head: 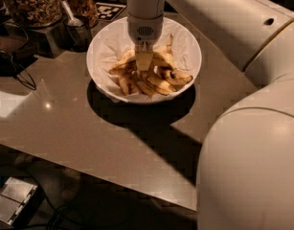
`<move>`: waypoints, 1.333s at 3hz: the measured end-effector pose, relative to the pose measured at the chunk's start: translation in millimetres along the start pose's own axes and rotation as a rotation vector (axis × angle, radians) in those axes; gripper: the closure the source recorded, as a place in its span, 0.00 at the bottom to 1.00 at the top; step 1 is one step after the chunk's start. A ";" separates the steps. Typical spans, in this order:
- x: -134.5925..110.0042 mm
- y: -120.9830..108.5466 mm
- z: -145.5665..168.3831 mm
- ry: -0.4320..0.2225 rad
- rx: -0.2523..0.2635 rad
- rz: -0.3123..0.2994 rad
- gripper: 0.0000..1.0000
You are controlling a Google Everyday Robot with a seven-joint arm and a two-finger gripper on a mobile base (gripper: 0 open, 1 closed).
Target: Pick banana from white bowl
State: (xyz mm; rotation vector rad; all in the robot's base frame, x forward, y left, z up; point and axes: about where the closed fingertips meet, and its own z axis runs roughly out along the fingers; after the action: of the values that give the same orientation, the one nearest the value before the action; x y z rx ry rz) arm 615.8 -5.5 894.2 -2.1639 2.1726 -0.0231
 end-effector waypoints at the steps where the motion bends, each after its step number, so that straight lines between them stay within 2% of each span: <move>1: -2.7 -1.2 -5.0 0.000 0.000 0.000 1.00; 3: -2.8 -1.2 -4.9 0.000 0.000 0.000 1.00; 4: 0.0 0.0 0.0 0.000 0.000 0.000 0.84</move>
Offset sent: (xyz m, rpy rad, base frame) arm -0.0469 -0.0146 0.0921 -0.0527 -0.0153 0.0049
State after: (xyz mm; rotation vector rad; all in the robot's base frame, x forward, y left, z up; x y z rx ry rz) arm 615.8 -5.4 894.2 -2.1639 2.1726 -0.0231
